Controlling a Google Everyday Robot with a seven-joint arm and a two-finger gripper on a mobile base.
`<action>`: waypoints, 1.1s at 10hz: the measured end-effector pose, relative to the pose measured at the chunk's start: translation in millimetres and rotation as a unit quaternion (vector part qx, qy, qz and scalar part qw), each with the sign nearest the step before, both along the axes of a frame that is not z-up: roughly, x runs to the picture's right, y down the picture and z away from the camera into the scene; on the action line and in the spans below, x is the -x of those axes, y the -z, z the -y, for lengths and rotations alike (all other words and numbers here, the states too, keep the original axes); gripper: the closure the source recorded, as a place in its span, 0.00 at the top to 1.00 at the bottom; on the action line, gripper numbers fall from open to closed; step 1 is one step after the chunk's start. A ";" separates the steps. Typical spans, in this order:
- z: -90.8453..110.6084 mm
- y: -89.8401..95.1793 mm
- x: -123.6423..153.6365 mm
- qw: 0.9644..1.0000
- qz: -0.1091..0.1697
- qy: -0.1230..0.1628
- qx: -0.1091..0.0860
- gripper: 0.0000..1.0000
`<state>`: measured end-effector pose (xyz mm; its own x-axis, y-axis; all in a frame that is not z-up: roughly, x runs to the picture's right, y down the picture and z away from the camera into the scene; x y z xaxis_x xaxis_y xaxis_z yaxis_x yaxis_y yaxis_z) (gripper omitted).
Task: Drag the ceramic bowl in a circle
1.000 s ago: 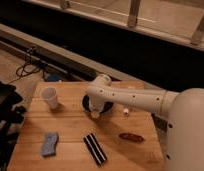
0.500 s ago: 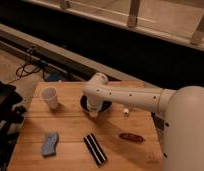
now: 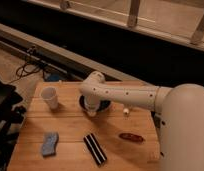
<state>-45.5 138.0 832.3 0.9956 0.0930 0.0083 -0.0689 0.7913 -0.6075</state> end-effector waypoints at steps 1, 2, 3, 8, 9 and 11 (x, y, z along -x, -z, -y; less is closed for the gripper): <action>0.0 -0.3 2.7 1.000 0.001 -0.002 0.001 0.49; -0.3 -7.8 -0.2 1.000 -0.003 -0.012 0.006 0.39; -4.3 -17.7 0.2 1.000 -0.006 -0.020 0.013 0.29; -16.5 -40.0 0.0 0.999 -0.009 -0.034 0.017 0.00; -16.5 -39.3 -0.2 0.999 -0.010 -0.033 0.018 0.00; -16.5 -38.6 -1.0 0.999 -0.011 -0.032 0.019 0.00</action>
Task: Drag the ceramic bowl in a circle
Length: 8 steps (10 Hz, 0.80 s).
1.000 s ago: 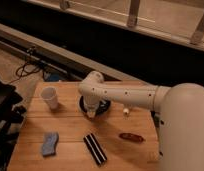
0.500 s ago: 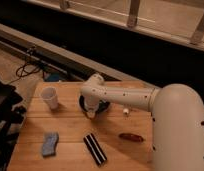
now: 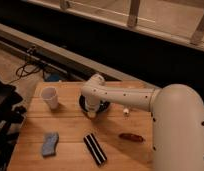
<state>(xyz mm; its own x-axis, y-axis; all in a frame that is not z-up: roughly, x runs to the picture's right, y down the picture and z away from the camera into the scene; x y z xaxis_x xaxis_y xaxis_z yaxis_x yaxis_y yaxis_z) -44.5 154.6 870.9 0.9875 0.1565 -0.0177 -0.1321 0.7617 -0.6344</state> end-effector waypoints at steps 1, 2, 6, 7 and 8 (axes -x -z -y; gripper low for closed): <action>2.4 1.1 0.8 1.000 0.000 0.002 -0.003 0.00; 12.4 4.1 4.6 1.000 -0.002 0.006 -0.011 0.00; 89.9 16.2 36.1 0.998 0.009 0.014 -0.063 0.00; 105.8 15.5 43.6 0.997 0.012 0.017 -0.074 0.00; 111.4 14.2 44.8 0.997 0.012 0.016 -0.077 0.00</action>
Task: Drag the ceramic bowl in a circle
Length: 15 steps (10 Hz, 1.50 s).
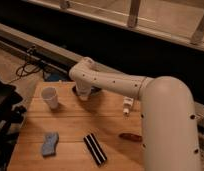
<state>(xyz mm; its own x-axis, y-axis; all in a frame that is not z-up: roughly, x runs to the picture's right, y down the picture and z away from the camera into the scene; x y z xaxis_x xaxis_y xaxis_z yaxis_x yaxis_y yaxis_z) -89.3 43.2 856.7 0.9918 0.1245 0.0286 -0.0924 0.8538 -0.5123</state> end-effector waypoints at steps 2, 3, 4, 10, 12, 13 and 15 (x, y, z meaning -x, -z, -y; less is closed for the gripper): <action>-5.7 -7.1 -10.5 1.000 -0.010 -0.005 0.007 0.00; -11.1 -12.6 -19.5 1.000 -0.017 -0.011 0.009 0.00; -13.8 -15.3 -31.8 0.999 -0.026 -0.017 0.011 0.00; -33.7 11.3 -104.1 0.995 -0.089 -0.046 0.021 0.00; -57.1 31.7 -98.7 0.995 -0.081 -0.040 0.033 0.00; -66.3 38.2 -86.9 0.996 -0.068 -0.035 0.039 0.00; -77.3 43.5 -52.7 0.998 -0.034 -0.013 0.053 0.00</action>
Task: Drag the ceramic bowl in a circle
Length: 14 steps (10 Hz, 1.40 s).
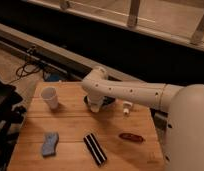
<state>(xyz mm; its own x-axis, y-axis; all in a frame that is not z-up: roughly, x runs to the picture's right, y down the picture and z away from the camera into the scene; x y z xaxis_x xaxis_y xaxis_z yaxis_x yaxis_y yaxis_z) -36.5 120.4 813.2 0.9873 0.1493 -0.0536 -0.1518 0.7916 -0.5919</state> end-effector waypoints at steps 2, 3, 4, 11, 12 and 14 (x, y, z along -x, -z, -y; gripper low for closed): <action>-8.1 -1.2 38.9 0.999 0.039 0.023 0.012 0.00; -9.2 -5.8 55.5 0.998 0.054 0.033 0.016 0.00; -6.5 -14.3 66.7 0.997 0.061 0.041 0.018 0.00; 41.2 -59.0 -8.5 0.999 -0.020 0.027 0.001 0.00; 40.3 -53.2 -34.5 0.999 -0.036 0.017 -0.001 0.00; 26.3 -32.6 -71.8 0.999 -0.055 0.001 0.000 0.00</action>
<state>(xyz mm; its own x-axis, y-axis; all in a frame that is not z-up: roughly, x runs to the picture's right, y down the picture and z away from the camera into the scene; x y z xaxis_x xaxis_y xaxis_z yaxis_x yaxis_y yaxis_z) 35.3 94.2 845.8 0.9760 0.1469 -0.1610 -0.2136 0.7917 -0.5724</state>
